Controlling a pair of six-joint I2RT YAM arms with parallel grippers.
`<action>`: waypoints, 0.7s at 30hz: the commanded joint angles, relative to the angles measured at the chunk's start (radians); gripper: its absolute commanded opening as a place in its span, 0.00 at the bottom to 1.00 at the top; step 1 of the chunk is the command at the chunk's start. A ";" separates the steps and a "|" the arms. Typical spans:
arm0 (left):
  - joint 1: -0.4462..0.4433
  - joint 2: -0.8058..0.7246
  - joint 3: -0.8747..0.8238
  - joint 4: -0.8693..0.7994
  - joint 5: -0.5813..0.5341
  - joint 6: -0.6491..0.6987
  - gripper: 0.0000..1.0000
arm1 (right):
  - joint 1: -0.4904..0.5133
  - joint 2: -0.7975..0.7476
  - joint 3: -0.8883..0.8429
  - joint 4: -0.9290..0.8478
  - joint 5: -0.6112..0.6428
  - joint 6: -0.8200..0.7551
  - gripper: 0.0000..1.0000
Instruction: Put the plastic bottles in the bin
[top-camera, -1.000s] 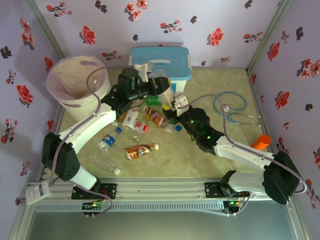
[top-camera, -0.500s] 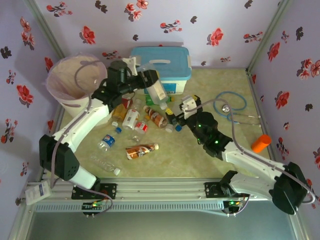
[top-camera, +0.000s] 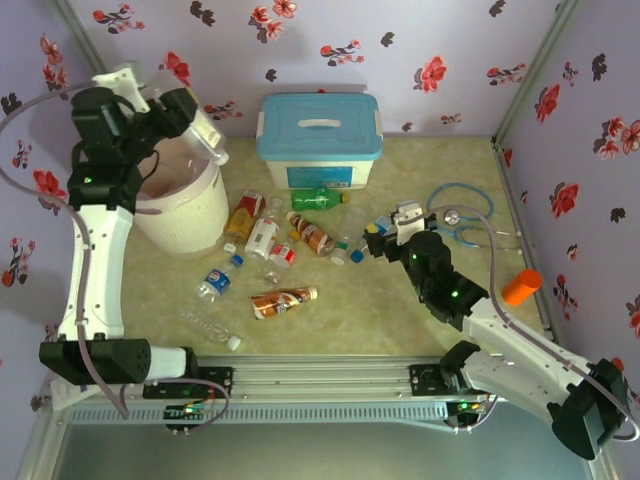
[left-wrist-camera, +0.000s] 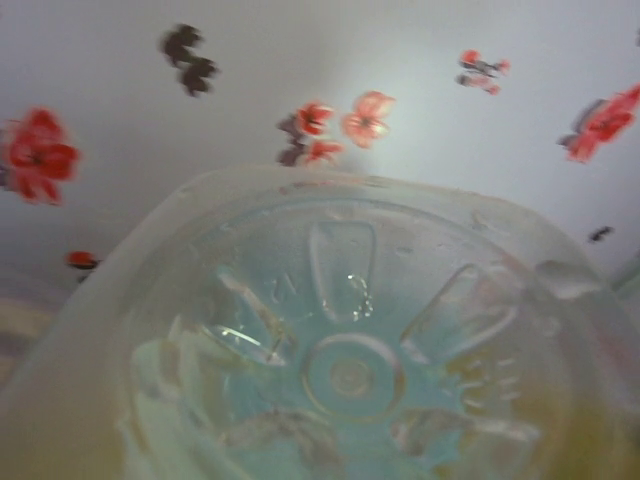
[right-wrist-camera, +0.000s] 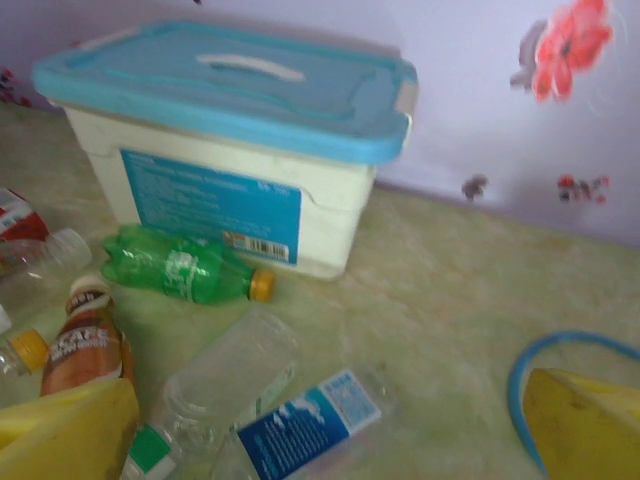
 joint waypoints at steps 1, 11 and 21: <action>0.077 -0.015 0.019 -0.110 -0.063 0.105 0.38 | -0.010 0.026 0.089 -0.142 0.025 0.128 0.99; 0.224 0.029 0.068 -0.205 -0.204 0.240 0.31 | -0.021 0.071 0.124 -0.215 0.008 0.179 0.99; 0.225 0.264 0.178 -0.316 -0.207 0.345 0.30 | -0.079 0.131 0.210 -0.363 -0.022 0.358 0.99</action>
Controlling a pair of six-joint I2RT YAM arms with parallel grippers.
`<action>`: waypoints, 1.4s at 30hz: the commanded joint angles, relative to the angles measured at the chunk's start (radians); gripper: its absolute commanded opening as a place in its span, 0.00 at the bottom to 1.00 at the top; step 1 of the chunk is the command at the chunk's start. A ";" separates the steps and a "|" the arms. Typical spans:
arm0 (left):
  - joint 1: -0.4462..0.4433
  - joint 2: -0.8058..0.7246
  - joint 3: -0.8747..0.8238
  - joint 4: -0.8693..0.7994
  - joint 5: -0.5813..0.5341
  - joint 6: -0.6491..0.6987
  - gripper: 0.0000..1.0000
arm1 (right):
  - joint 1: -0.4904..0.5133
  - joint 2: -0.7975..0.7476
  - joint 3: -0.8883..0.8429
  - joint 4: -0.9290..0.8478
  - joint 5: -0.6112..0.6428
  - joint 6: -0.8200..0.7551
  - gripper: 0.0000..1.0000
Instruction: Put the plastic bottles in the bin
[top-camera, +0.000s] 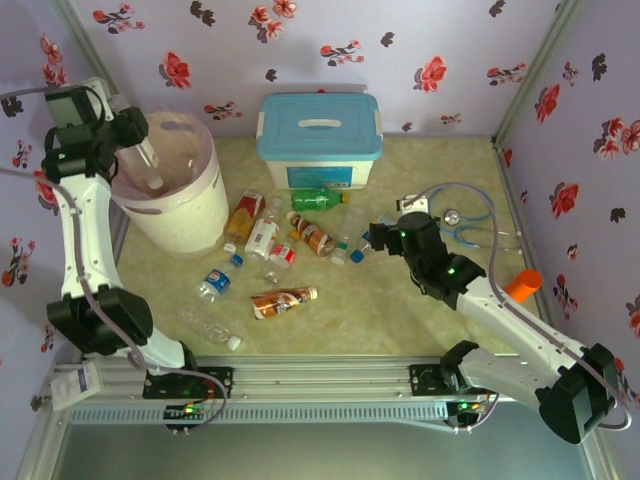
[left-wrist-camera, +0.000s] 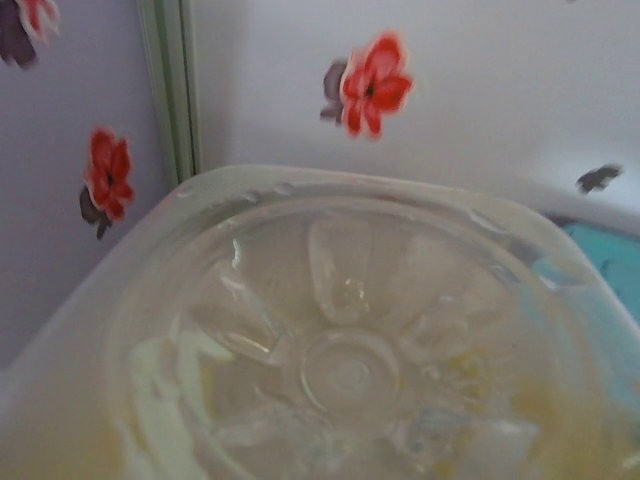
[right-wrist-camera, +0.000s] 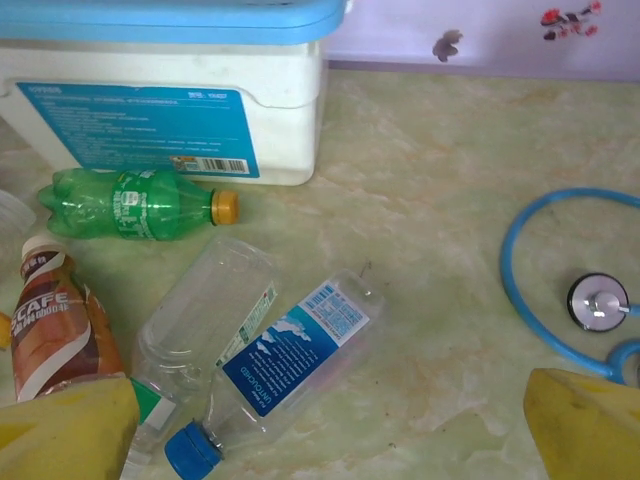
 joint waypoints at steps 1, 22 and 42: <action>0.000 0.061 0.053 -0.066 -0.016 0.070 0.30 | -0.032 0.009 0.037 -0.054 -0.031 0.123 0.99; -0.092 0.276 0.014 -0.203 0.002 0.207 0.60 | -0.260 0.069 -0.001 -0.072 -0.341 0.288 0.99; -0.091 0.192 0.003 -0.165 -0.010 0.180 1.00 | -0.254 0.273 -0.050 0.126 -0.445 0.540 0.78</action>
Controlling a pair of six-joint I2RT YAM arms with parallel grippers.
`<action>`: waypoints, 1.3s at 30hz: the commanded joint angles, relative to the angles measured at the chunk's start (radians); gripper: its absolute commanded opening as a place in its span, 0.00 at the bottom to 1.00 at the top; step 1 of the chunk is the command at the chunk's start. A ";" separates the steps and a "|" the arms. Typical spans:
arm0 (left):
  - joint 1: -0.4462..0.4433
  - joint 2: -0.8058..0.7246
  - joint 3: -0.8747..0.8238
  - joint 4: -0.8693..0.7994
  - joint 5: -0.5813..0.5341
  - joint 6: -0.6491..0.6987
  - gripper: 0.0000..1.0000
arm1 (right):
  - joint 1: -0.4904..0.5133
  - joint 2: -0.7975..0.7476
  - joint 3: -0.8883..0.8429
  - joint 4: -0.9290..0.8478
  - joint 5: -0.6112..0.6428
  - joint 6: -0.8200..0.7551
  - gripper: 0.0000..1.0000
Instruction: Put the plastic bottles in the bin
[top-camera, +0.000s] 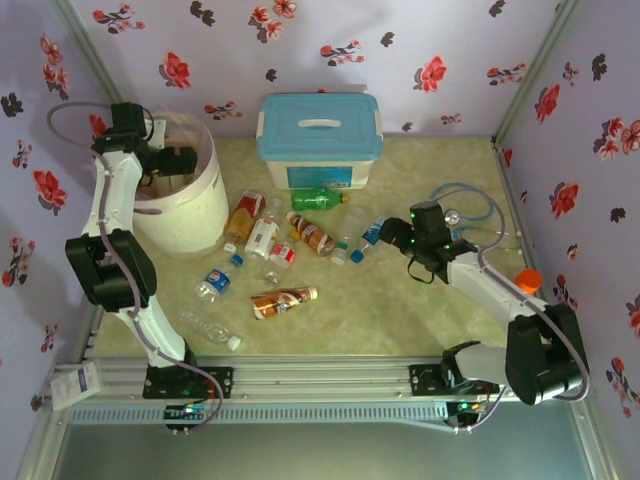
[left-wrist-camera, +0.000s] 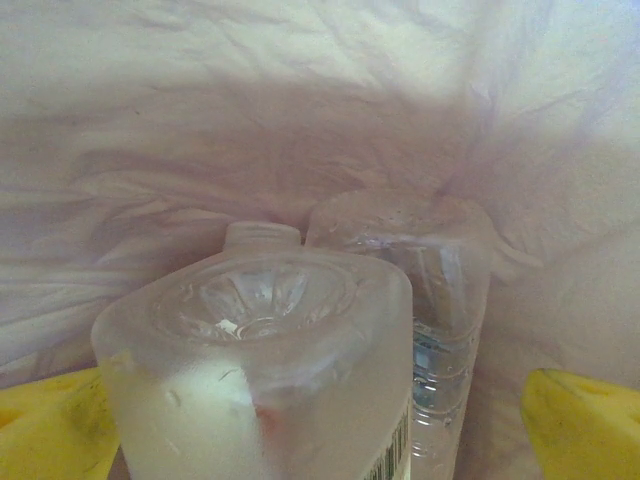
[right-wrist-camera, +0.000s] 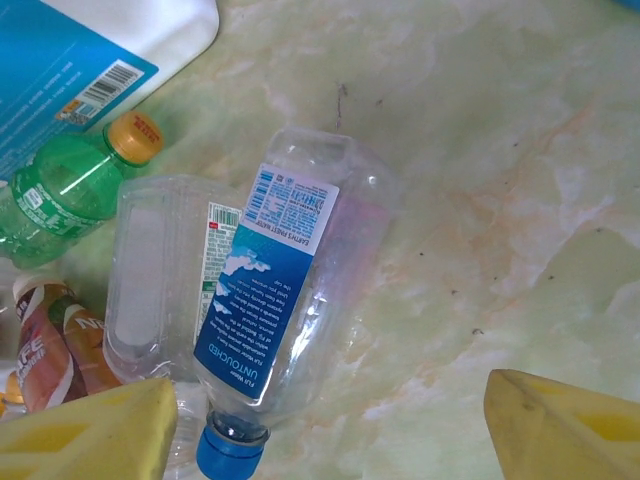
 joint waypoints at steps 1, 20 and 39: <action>-0.001 -0.088 0.001 0.027 -0.011 -0.017 1.00 | 0.022 0.034 -0.007 0.084 -0.014 0.060 0.77; -0.082 -0.449 -0.012 0.005 -0.137 -0.040 1.00 | 0.120 0.296 0.127 0.116 0.033 0.075 0.84; -0.152 -0.532 -0.021 -0.019 -0.138 -0.034 1.00 | -0.042 0.105 0.071 -0.205 0.099 -0.148 0.81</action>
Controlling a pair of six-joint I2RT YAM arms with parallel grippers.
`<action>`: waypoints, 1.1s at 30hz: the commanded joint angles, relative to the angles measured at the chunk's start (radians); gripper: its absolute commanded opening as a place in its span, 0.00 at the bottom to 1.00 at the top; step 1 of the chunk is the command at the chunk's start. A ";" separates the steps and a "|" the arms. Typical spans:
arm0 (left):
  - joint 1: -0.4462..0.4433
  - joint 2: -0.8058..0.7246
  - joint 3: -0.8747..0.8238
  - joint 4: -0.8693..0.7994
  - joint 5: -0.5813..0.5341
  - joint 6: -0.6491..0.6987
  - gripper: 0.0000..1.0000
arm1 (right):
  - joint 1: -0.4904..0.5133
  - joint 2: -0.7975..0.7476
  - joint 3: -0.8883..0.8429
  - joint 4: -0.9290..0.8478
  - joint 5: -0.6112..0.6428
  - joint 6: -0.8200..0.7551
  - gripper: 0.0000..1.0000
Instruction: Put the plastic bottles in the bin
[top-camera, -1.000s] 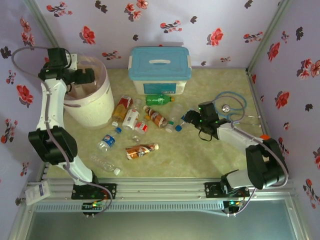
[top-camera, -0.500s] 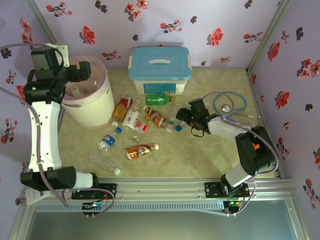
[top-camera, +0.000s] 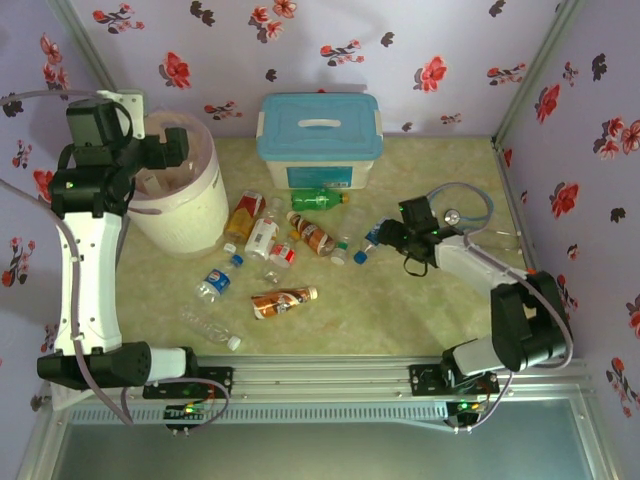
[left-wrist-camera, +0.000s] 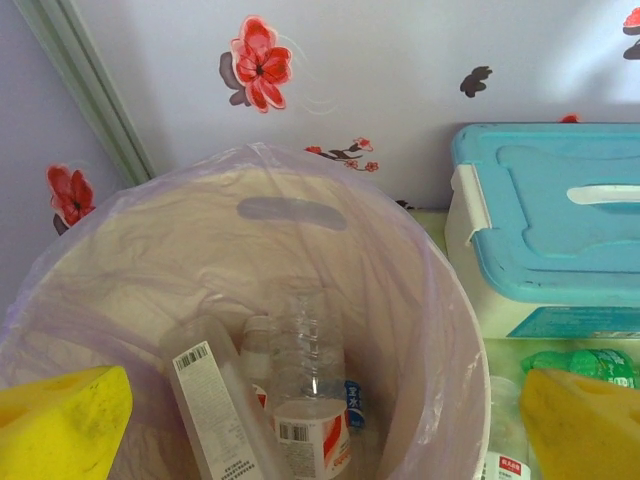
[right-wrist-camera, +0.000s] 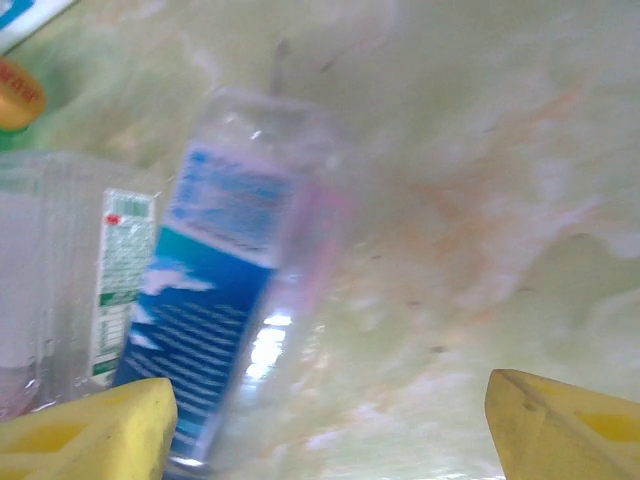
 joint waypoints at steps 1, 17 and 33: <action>-0.013 -0.027 -0.003 -0.005 -0.015 -0.003 1.00 | -0.034 -0.056 -0.014 -0.122 0.028 -0.074 0.81; -0.055 -0.039 0.000 0.000 -0.028 0.003 1.00 | 0.135 0.091 0.099 0.044 0.083 0.125 0.71; -0.058 -0.039 -0.010 0.020 -0.040 0.016 1.00 | 0.127 0.240 0.144 -0.052 0.109 0.044 0.74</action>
